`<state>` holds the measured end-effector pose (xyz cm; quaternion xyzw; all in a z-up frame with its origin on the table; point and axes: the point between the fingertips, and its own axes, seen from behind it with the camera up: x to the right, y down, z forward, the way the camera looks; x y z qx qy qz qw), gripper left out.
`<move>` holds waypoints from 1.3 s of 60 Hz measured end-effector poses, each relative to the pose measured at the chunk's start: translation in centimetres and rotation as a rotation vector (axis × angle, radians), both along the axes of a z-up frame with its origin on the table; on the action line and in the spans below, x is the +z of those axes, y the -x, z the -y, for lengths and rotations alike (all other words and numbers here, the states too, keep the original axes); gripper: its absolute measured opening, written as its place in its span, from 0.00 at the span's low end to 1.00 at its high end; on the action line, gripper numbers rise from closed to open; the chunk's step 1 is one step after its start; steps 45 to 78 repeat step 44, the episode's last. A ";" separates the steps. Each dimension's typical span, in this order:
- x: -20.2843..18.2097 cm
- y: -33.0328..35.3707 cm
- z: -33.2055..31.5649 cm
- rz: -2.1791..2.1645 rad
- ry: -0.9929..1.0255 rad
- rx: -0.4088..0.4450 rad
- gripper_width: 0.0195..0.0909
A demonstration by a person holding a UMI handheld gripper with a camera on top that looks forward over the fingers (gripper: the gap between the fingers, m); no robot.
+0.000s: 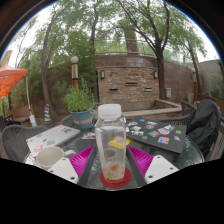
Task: Pour water
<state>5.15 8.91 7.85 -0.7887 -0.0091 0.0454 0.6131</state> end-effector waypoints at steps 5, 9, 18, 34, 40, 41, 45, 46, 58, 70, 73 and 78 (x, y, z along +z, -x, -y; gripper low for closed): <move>1.5 0.1 2.0 -0.016 -0.005 0.023 0.91; 2.1 0.0 4.2 0.009 -0.001 0.020 0.89; 4.2 -0.1 10.2 0.048 -0.001 0.014 0.90; 8.2 -0.2 22.3 0.063 -0.069 0.077 0.90; 8.5 -0.8 25.1 0.054 -0.083 0.109 0.90; 8.5 -1.0 25.5 0.051 -0.084 0.115 0.90; 8.6 -1.8 26.8 0.036 -0.090 0.129 0.90; 8.6 -1.8 26.8 0.036 -0.090 0.129 0.90; 8.6 -1.8 26.8 0.036 -0.090 0.129 0.90; 8.6 -1.8 26.8 0.036 -0.090 0.129 0.90; 8.6 -1.8 26.8 0.036 -0.090 0.129 0.90; 8.6 -1.8 26.8 0.036 -0.090 0.129 0.90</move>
